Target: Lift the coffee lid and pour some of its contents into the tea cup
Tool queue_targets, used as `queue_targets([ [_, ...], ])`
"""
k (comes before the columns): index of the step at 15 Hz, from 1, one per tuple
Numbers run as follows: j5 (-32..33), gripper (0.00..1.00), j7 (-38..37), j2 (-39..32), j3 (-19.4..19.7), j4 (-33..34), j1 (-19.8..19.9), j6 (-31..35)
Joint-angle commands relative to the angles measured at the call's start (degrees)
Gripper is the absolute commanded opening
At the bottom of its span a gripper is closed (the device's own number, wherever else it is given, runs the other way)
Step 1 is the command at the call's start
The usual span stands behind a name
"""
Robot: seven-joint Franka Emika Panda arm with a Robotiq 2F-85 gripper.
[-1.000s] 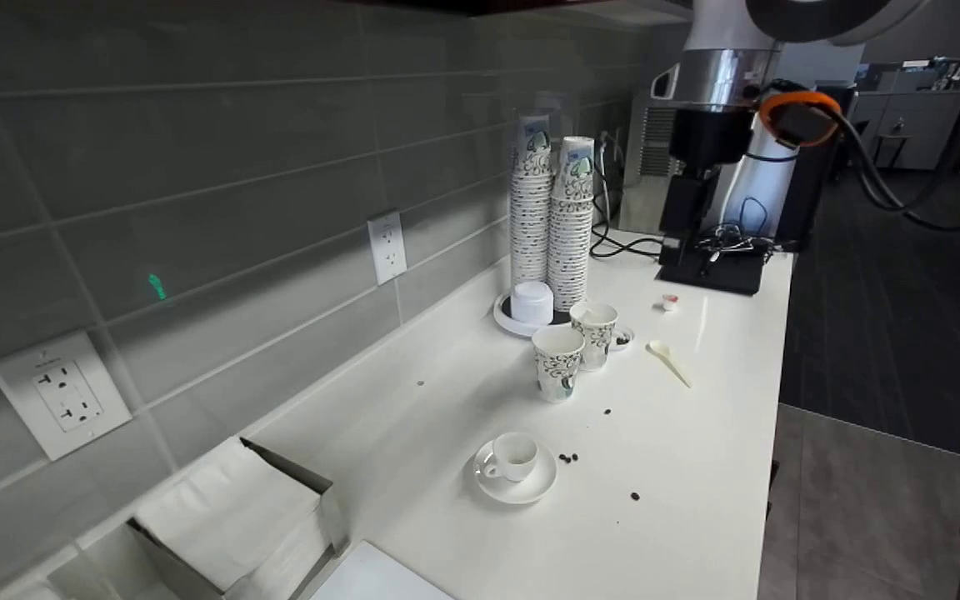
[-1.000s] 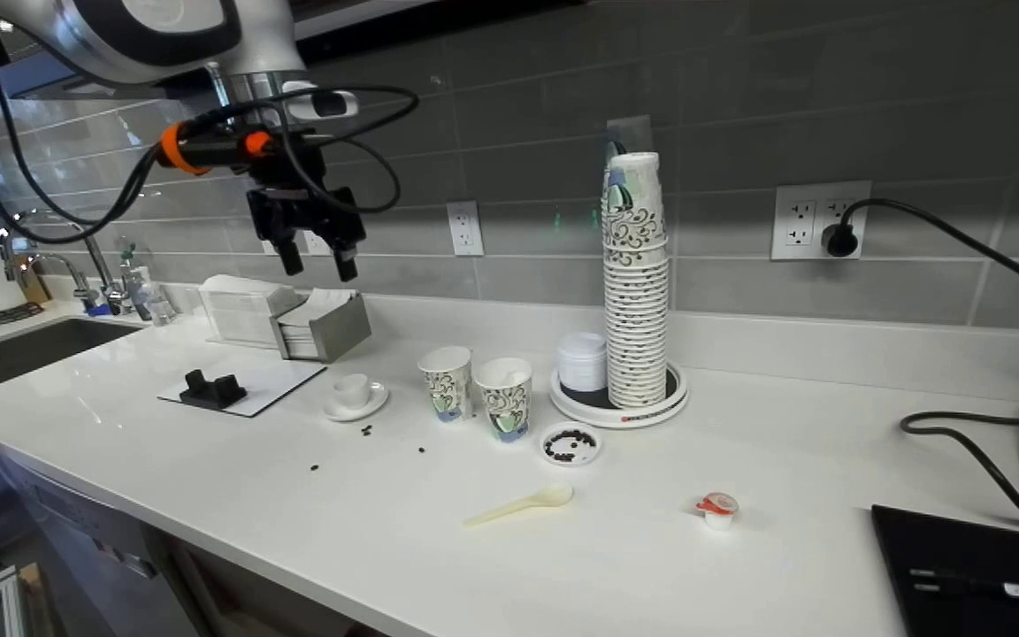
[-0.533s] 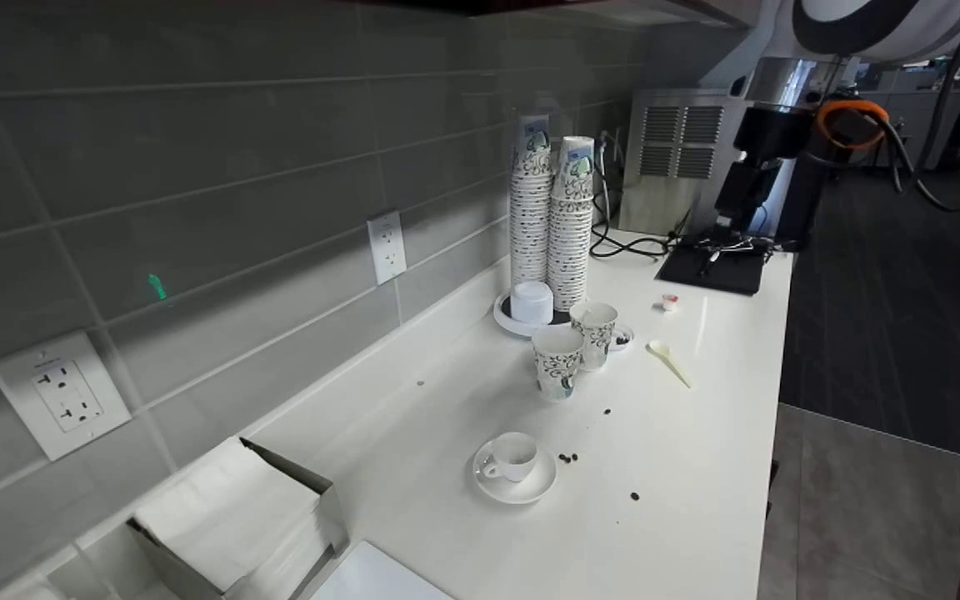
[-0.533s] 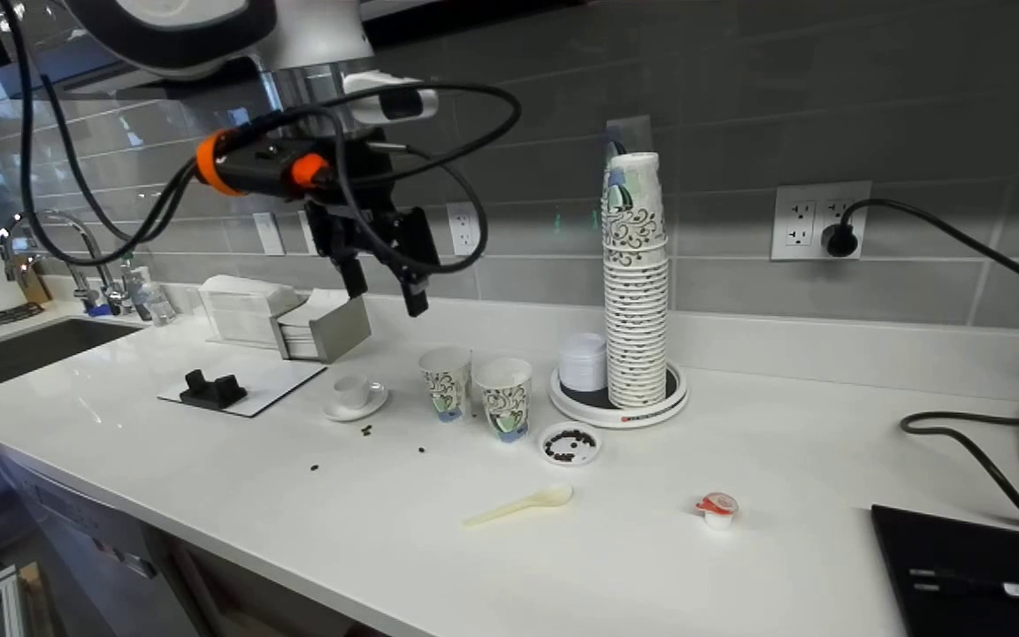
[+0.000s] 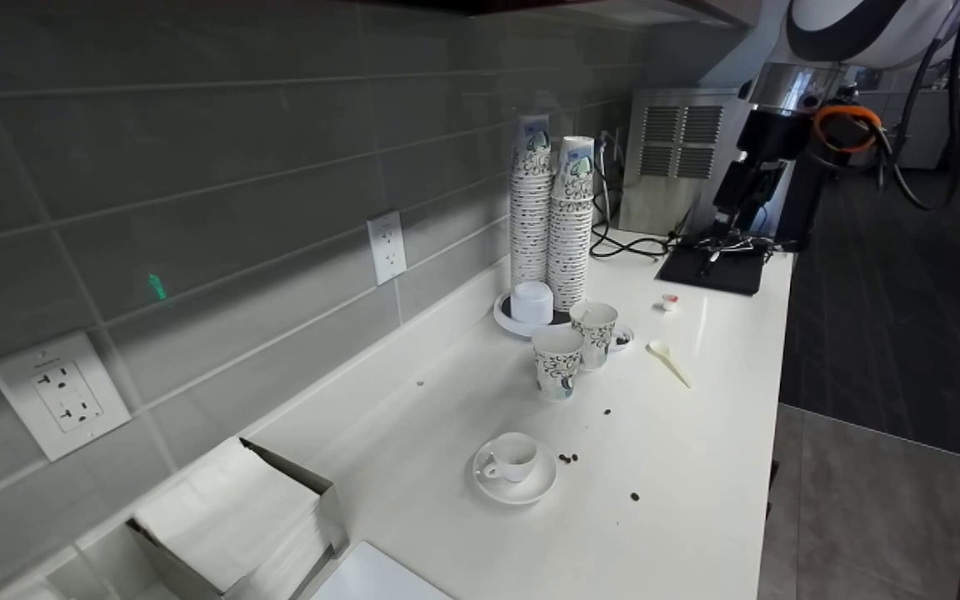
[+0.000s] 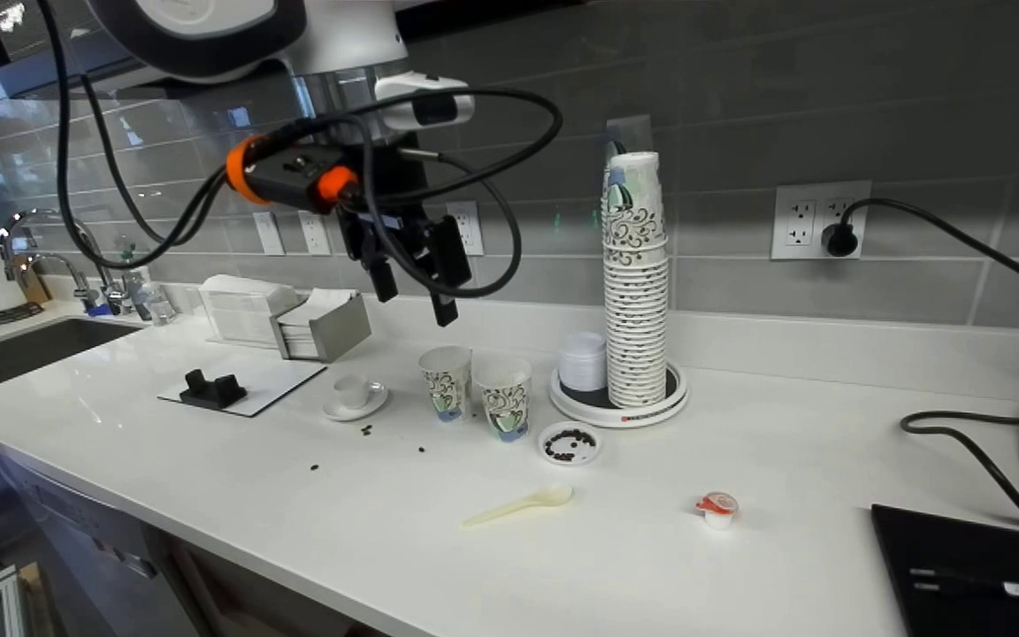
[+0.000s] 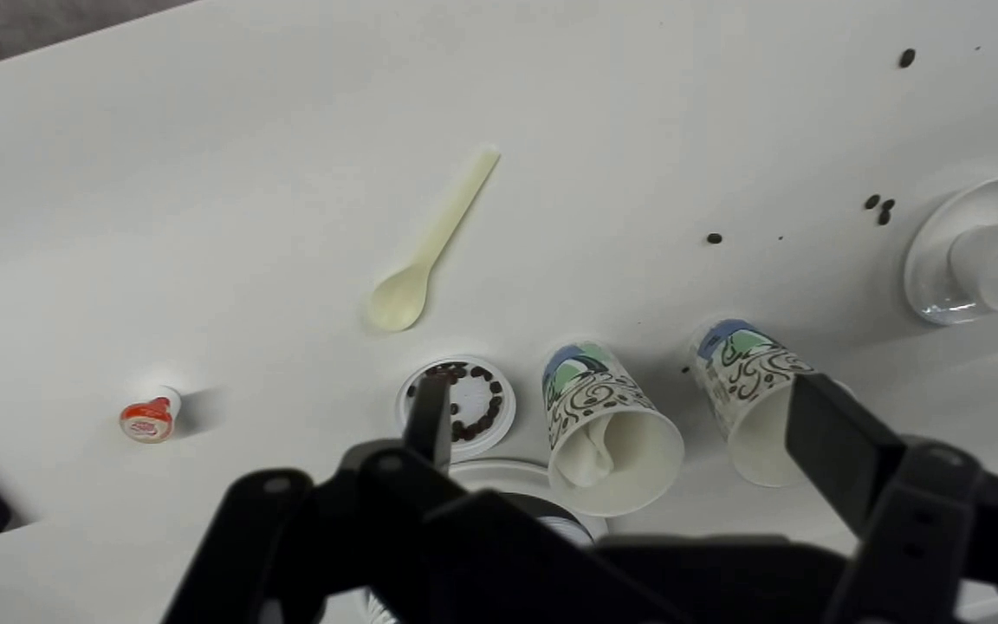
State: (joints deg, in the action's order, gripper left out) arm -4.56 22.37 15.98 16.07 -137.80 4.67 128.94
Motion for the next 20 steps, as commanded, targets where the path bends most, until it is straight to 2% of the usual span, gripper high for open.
queue_targets([
  [1,-0.3,1.00,0.2,-0.1,-0.9,0.1,0.9,-0.1],
  [6,-0.3,1.00,0.2,-0.1,-0.9,0.1,0.9,-0.1],
  [13,-6.4,1.00,-4.8,-12.6,-0.1,9.1,2.0,6.6],
  [17,-10.0,1.00,-3.6,-20.0,-0.3,15.3,4.7,8.0],
  [20,-9.5,1.00,-4.0,-26.5,-1.4,20.5,6.7,7.8],
])
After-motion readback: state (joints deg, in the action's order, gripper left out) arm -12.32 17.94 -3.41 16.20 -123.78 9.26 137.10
